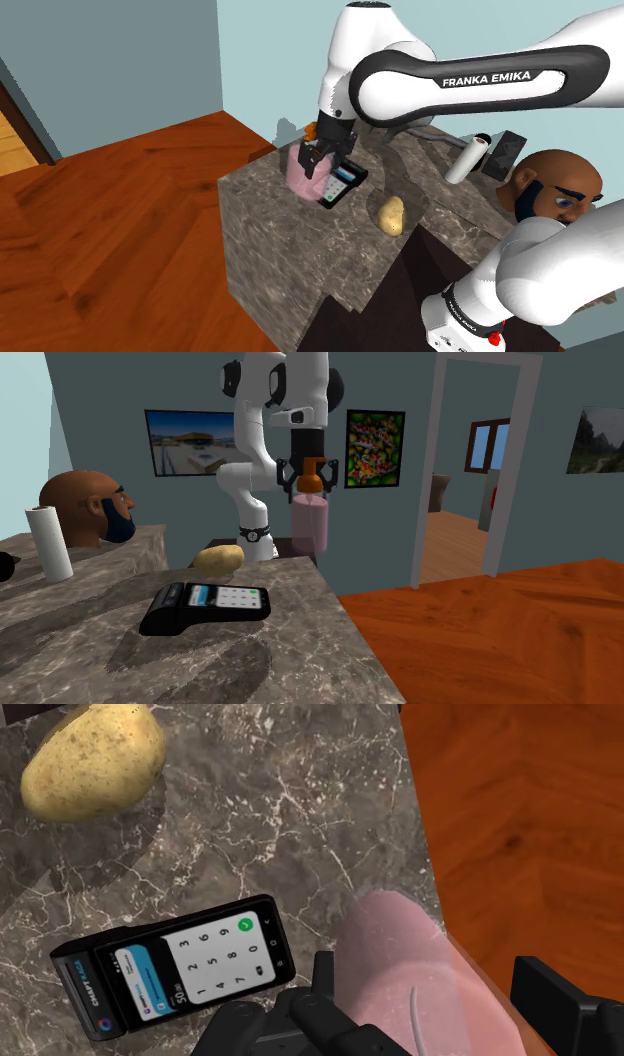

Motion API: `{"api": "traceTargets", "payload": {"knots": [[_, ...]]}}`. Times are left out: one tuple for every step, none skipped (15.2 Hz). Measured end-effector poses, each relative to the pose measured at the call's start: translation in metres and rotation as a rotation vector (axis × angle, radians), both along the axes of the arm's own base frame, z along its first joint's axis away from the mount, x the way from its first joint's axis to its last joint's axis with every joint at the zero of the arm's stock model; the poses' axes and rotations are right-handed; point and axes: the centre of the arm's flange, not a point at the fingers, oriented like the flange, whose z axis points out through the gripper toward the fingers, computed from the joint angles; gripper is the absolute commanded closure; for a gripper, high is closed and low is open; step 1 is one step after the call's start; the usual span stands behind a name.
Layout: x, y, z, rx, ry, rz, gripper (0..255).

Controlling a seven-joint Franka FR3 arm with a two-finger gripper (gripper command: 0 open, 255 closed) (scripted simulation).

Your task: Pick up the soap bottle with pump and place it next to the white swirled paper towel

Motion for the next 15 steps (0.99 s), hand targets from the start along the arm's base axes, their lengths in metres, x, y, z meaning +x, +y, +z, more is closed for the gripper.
{"api": "traceTargets", "payload": {"knots": [[0.000, 0.000, 0.005, 0.000, 0.000, 0.000, 255], [0.000, 0.000, 0.010, 0.000, 0.000, 0.000, 255], [0.000, 0.000, 0.015, 0.000, 0.000, 0.000, 255], [-0.001, 0.000, 0.022, 0.000, 0.000, 0.000, 255], [0.000, 0.001, 0.027, 0.000, 0.000, 0.000, 255], [0.000, 0.001, 0.032, 0.000, 0.000, 0.000, 255], [0.001, 0.001, 0.038, 0.000, 0.000, 0.000, 255], [0.001, 0.000, 0.043, 0.000, 0.000, 0.000, 255], [0.000, -0.001, 0.048, 0.000, 0.000, 0.000, 255], [0.000, -0.001, 0.053, 0.000, 0.000, 0.000, 255], [0.000, 0.000, 0.058, 0.000, 0.000, 0.000, 255], [0.000, 0.000, 0.063, 0.000, 0.000, 0.000, 255], [0.000, 0.000, 0.068, 0.000, 0.000, 0.000, 255], [-0.001, 0.001, 0.073, 0.000, 0.000, 0.000, 255], [0.000, 0.001, 0.079, 0.000, 0.000, 0.000, 255]]}}
